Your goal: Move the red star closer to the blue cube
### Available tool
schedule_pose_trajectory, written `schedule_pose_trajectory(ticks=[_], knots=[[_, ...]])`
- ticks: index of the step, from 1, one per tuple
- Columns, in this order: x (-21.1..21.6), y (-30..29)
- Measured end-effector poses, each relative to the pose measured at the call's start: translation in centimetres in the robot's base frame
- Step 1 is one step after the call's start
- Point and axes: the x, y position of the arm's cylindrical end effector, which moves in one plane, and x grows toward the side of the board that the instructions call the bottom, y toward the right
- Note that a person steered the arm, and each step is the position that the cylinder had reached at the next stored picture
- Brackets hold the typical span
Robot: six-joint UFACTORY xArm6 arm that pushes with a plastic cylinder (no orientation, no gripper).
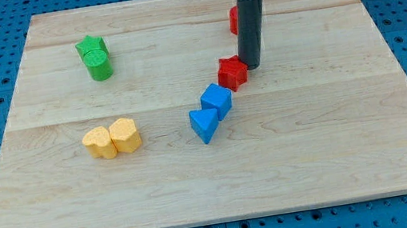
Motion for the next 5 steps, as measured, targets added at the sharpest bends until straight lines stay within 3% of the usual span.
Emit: schedule_pose_trajectory(ticks=[2, 5], knots=[[-3.7, -0.9], [-1.0, -1.4]])
